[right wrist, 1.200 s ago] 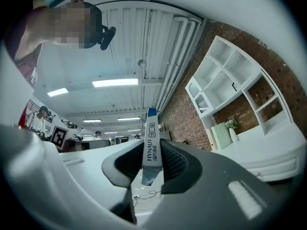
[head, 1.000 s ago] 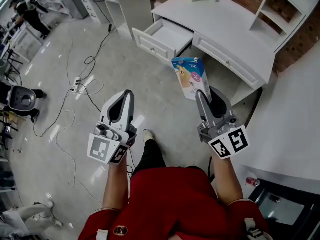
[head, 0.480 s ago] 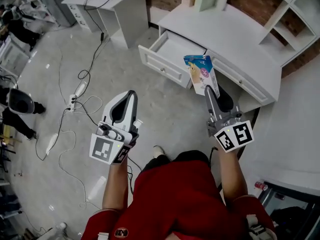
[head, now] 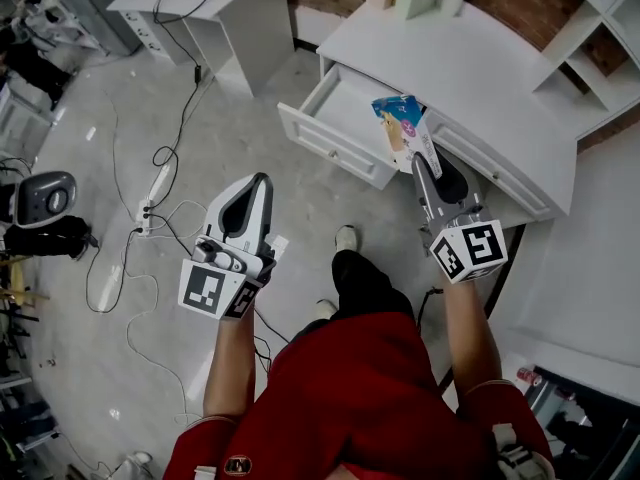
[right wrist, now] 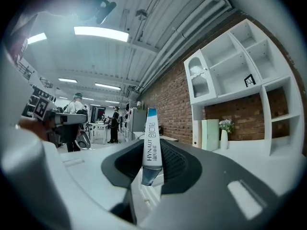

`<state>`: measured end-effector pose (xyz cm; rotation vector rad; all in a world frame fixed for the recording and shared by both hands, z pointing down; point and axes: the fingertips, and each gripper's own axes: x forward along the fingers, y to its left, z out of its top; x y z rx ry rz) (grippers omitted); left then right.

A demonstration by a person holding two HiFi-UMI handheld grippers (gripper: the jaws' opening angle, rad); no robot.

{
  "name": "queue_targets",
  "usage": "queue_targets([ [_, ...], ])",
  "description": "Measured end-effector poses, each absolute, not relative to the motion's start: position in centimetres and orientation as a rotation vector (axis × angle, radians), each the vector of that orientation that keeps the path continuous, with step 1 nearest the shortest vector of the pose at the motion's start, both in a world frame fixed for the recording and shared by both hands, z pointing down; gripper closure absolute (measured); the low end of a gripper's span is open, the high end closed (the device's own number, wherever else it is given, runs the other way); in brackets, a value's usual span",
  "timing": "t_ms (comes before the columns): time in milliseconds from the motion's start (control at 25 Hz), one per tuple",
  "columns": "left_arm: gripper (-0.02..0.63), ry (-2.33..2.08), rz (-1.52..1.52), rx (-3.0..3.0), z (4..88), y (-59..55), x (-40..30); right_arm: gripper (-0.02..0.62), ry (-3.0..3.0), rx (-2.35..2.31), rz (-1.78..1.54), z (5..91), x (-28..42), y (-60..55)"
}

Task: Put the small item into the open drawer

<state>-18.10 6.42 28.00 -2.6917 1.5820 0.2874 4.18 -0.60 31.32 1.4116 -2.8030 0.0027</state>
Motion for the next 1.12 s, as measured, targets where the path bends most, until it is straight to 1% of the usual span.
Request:
queue_targets([
  [280, 0.606, 1.582, 0.222, -2.695, 28.7, -4.2, -18.4, 0.495, -2.701, 1.418, 0.053, 35.9, 4.1, -11.3],
  [600, 0.606, 1.604, 0.174, -2.727, 31.7, -15.6, -17.9, 0.495, -2.576, 1.297, 0.107, 43.8, 3.3, -21.6],
  [880, 0.606, 1.600, 0.148, -2.735, 33.3, -22.3, -17.1, 0.495, -2.482, 1.211, 0.138, 49.1, 2.4, -27.4],
  [1120, 0.606, 1.601, 0.117, -2.774, 34.8, -26.1, -17.1, 0.495, -2.396, 1.157, 0.198, 53.8, 1.2, -29.8],
])
